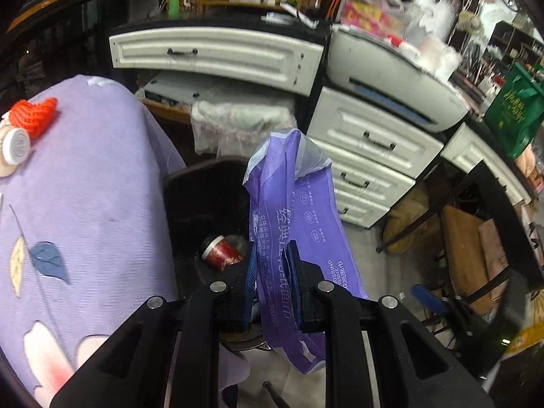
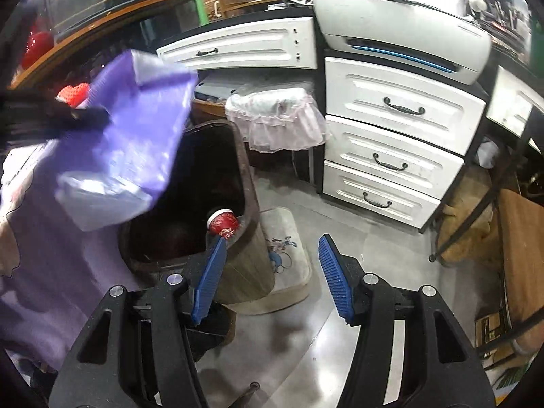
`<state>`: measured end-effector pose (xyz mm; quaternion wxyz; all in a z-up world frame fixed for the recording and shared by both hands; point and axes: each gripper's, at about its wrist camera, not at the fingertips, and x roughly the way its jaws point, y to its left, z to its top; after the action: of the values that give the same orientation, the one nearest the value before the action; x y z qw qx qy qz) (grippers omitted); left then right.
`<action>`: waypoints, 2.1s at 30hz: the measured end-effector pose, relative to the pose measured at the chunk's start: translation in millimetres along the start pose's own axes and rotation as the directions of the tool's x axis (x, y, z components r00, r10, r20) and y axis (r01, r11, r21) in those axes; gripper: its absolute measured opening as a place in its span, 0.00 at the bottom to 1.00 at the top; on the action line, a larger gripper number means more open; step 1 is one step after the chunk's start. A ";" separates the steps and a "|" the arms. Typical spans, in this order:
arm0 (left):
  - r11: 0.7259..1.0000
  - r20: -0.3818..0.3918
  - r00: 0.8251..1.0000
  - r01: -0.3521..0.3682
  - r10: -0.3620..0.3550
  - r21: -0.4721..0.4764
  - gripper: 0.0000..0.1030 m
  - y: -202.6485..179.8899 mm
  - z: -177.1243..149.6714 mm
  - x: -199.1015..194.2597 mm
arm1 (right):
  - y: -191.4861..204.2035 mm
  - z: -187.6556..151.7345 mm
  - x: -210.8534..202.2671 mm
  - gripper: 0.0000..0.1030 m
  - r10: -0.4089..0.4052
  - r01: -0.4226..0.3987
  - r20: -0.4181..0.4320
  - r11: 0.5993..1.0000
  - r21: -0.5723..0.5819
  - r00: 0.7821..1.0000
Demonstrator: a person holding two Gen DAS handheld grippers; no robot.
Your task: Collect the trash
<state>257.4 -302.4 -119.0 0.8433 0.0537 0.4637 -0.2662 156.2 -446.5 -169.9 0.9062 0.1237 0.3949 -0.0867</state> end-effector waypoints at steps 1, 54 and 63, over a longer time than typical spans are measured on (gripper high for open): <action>1.000 -0.009 1.000 -0.005 0.005 0.001 0.18 0.2 -0.3 3.6 | -2.5 -1.4 -3.4 0.56 0.001 -0.001 0.005 1.000 0.005 1.000; 0.968 0.271 0.930 -0.228 0.250 -0.108 0.94 147.2 -83.1 -176.5 | 202.8 48.6 -65.9 0.74 0.370 -0.307 0.073 0.852 -0.424 0.926; 0.912 0.233 0.897 -0.315 0.376 -0.261 0.94 230.4 -116.4 -211.8 | 309.0 58.9 -65.8 0.74 0.456 -0.353 0.012 0.705 -0.615 0.890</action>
<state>193.9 17.9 -49.0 0.9347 0.0055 0.3496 -0.0640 231.5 -164.9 -34.4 0.9237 -0.0920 0.2894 0.2338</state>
